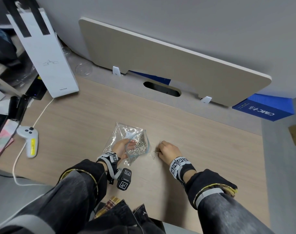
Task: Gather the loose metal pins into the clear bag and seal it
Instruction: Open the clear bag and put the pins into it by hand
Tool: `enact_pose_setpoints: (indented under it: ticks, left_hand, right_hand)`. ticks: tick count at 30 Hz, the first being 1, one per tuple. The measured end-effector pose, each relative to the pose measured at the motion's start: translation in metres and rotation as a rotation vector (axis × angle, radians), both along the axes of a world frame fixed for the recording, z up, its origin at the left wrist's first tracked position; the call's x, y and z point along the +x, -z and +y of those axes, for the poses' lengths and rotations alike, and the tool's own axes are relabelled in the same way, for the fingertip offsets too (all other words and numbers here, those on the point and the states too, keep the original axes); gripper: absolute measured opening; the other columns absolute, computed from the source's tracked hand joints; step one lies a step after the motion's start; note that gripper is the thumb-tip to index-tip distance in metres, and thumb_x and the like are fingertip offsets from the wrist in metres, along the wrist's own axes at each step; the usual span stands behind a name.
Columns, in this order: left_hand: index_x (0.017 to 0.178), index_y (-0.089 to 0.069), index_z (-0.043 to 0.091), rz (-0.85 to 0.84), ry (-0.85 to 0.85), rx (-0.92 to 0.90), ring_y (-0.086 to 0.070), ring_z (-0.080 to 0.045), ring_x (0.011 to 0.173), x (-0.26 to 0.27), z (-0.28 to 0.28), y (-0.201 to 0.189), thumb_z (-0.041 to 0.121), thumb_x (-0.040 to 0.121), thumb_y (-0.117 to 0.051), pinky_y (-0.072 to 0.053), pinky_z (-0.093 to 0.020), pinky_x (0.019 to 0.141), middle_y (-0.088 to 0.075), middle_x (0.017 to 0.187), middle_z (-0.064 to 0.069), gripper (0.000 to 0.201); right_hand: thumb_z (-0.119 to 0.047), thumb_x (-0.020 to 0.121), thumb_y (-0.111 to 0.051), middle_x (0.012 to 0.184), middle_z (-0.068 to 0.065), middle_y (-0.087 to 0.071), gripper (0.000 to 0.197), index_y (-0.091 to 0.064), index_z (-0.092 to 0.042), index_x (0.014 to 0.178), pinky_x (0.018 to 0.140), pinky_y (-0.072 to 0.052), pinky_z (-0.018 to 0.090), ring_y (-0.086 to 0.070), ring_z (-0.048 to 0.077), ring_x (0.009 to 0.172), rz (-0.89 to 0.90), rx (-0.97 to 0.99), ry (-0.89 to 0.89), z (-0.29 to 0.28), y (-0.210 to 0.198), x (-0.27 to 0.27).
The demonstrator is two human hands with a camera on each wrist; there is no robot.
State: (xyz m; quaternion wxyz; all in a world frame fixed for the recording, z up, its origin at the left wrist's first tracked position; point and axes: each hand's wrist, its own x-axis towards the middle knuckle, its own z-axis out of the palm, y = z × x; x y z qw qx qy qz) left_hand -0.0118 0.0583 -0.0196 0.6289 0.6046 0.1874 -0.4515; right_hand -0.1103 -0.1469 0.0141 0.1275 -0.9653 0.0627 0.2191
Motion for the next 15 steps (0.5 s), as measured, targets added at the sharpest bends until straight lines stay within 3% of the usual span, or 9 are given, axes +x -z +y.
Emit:
enact_pose_setpoints:
  ticks: [9,15]
  left_hand:
    - [0.119,-0.060,0.002,0.021,0.015,0.007,-0.056,-0.028,0.116,0.0000,-0.0008,-0.0059,0.024,0.097,-0.045,-0.037,-0.058,0.106,-0.066,0.114,-0.009,0.035]
    - [0.115,-0.060,0.003,0.021,0.008,-0.009,-0.055,-0.027,0.114,-0.0001,-0.0013,-0.0095,0.023,0.097,-0.044,-0.039,-0.056,0.105,-0.064,0.116,-0.010,0.031]
  right_hand:
    - [-0.014,0.082,-0.051,0.110,0.009,-0.061,0.022,-0.062,-0.009,0.100,0.073,-0.040,0.028,-0.058,0.029,0.101,0.029,0.056,0.118,0.0030,-0.0047,0.0035]
    - [-0.017,0.077,-0.057,0.095,0.006,-0.064,0.010,-0.062,-0.012,0.084,0.071,-0.041,0.027,-0.059,0.027,0.089,-0.030,0.141,0.296,-0.0035,-0.0118,0.0031]
